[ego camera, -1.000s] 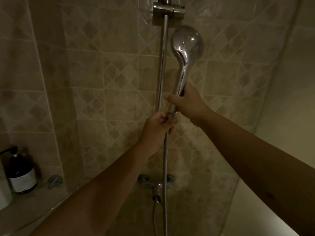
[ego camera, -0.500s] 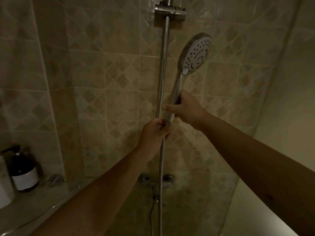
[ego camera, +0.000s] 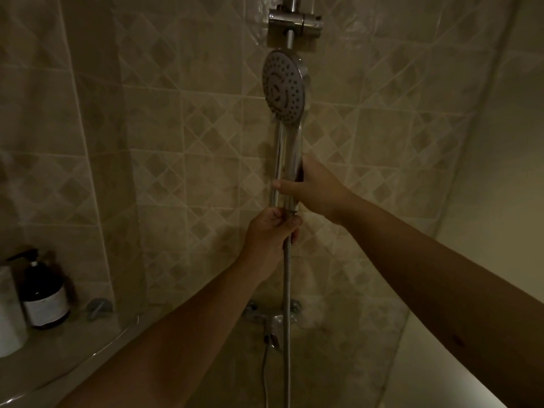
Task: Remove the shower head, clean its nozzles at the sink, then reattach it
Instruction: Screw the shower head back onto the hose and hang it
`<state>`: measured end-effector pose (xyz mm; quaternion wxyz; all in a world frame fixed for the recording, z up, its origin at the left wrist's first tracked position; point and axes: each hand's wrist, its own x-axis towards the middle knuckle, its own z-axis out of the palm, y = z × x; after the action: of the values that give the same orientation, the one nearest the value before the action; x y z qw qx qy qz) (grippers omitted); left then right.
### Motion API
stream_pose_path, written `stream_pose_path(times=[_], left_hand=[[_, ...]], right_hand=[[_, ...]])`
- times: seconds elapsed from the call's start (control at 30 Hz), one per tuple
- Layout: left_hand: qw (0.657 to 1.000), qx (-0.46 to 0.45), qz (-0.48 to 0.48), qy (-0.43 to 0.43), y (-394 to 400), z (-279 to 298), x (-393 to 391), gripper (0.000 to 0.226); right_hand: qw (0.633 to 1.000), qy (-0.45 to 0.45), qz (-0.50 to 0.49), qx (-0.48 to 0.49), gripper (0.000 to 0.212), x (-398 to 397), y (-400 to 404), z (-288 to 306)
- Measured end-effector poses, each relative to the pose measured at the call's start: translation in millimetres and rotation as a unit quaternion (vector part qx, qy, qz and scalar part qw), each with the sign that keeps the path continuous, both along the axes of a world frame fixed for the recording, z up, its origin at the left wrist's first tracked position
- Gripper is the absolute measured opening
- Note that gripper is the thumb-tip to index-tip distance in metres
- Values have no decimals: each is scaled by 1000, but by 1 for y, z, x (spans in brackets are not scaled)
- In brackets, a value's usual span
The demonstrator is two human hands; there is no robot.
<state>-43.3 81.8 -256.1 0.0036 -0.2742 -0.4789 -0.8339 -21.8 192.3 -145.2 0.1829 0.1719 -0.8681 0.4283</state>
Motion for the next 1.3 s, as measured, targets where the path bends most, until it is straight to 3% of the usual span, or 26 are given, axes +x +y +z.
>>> stream_pose_path(times=[0.07,0.13,0.27,0.4,0.57,0.77,0.97,1.13,1.3], left_hand=[[1000,-15,5,7,-3,2,-1,8],[999,-27,20,15,-6,2,-2,13],[994,-56,86,24,-6,-3,-2,11],[997,-43,55,10,-2,-9,-2,12],[999,-11,30,6,-5,-4,-6,6],[995,-41,94,16,-6,-4,-4,7],[997,-34,68,15,-8,0,-4,9],[993,-40,114,5,-2,-3,-7,9],[996,-36,84,5,-4,-1,-9,8]], right_hand=[[988,-90,95,-79,35,-1,5,1],[976,-119,147,-108,34,-1,11,2],[996,-31,55,-63,45,0,9,0],[999,1,-32,-9,50,-1,2,-3],[984,-93,125,-92,37,0,11,-2],[998,25,-12,-54,39,-3,5,-3],[978,-90,124,-139,31,-7,11,-5],[993,-17,9,-112,32,-10,4,-4],[982,-81,90,-148,36,-10,6,-3]])
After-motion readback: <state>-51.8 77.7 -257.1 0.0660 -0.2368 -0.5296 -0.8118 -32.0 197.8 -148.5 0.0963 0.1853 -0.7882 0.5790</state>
